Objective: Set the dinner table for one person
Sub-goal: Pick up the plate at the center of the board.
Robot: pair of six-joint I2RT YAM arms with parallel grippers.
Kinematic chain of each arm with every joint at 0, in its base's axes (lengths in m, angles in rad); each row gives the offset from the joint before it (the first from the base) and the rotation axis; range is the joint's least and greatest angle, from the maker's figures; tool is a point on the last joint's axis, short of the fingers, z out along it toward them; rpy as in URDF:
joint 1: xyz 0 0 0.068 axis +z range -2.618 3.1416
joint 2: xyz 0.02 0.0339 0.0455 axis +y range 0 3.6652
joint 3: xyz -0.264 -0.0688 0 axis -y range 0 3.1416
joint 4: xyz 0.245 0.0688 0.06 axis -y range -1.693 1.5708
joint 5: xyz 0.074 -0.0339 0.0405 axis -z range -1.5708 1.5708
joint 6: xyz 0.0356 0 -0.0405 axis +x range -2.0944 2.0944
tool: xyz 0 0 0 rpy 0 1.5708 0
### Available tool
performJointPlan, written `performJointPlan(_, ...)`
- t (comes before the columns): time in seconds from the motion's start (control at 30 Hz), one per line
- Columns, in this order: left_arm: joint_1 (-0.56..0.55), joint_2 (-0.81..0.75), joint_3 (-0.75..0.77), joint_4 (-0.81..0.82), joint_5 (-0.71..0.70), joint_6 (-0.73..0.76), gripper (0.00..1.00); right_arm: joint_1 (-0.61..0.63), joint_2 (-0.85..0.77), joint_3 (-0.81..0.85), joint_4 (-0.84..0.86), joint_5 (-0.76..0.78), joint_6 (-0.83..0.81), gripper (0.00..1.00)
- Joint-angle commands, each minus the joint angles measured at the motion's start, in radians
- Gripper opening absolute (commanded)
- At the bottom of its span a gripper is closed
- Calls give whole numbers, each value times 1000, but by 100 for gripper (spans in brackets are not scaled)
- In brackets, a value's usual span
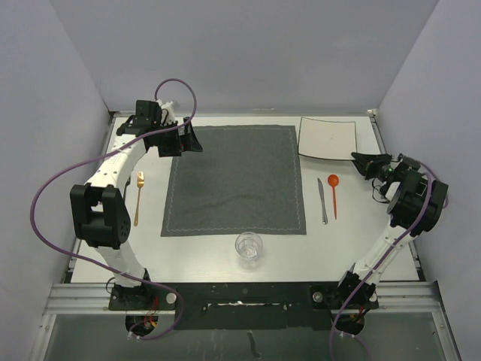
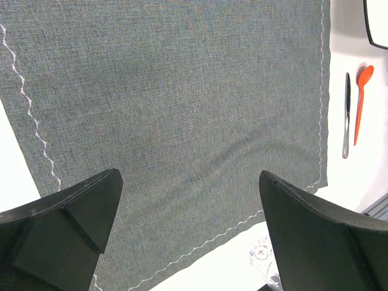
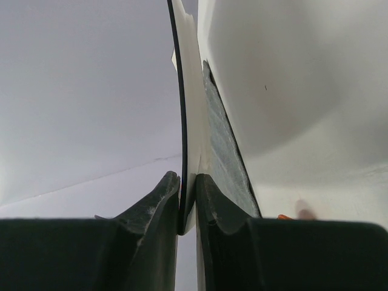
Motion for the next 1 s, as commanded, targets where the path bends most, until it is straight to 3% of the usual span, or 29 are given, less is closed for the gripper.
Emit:
performJointPlan(0.0, 1, -18, 9, 46, 15, -7, 98, 11, -88, 35, 196, -75, 73, 0)
performJointPlan(0.97, 1, -27, 8, 45, 14, -9, 98, 115, -101, 30, 219, -65, 99, 0)
